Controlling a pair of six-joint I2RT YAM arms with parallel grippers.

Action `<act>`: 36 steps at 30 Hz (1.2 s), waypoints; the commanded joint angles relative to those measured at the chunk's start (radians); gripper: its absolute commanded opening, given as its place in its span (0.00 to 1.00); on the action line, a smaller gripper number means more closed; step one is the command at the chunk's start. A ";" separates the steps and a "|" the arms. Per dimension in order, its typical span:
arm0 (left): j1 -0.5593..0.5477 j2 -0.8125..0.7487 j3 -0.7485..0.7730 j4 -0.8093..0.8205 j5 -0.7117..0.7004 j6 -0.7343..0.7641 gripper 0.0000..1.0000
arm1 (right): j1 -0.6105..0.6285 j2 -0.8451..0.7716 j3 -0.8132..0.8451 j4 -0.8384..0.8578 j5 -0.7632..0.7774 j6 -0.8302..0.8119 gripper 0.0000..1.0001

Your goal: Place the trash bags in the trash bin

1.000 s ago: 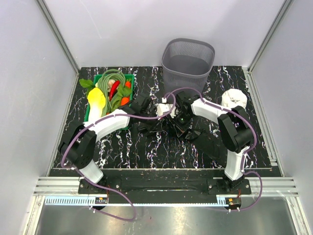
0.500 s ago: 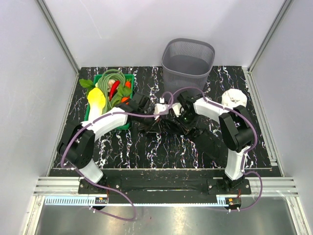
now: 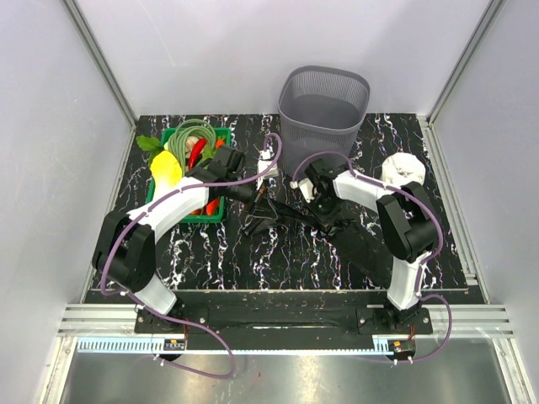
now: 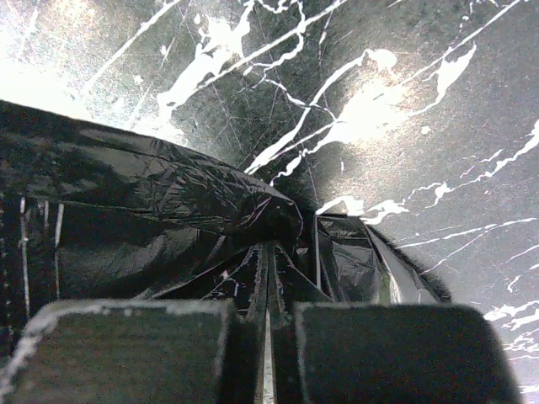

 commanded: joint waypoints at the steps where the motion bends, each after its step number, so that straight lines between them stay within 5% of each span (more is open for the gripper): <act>1: 0.003 -0.041 0.019 0.005 0.023 0.040 0.00 | -0.013 -0.032 -0.021 0.029 -0.026 -0.014 0.08; 4: 0.004 -0.034 0.006 0.000 0.002 0.057 0.00 | -0.032 -0.077 0.022 -0.012 -0.066 -0.031 0.34; 9: 0.003 -0.009 0.015 -0.027 -0.015 0.063 0.00 | -0.055 -0.156 0.115 -0.112 -0.194 -0.080 0.56; 14: 0.003 0.008 0.026 -0.004 -0.099 0.002 0.00 | -0.055 -0.248 0.140 -0.135 -0.234 -0.129 0.60; 18: 0.001 0.040 0.048 0.026 -0.150 -0.062 0.00 | -0.052 -0.304 0.117 -0.137 -0.284 -0.173 0.75; 23: 0.004 0.074 0.093 0.008 -0.104 -0.096 0.00 | -0.036 -0.340 0.001 -0.040 -0.354 -0.192 0.82; 25: 0.003 0.080 0.105 0.003 -0.092 -0.113 0.00 | -0.016 -0.360 -0.059 0.026 -0.376 -0.199 0.94; 36: 0.001 0.100 0.142 -0.039 -0.057 -0.127 0.00 | 0.013 -0.341 -0.196 0.228 -0.328 -0.187 0.96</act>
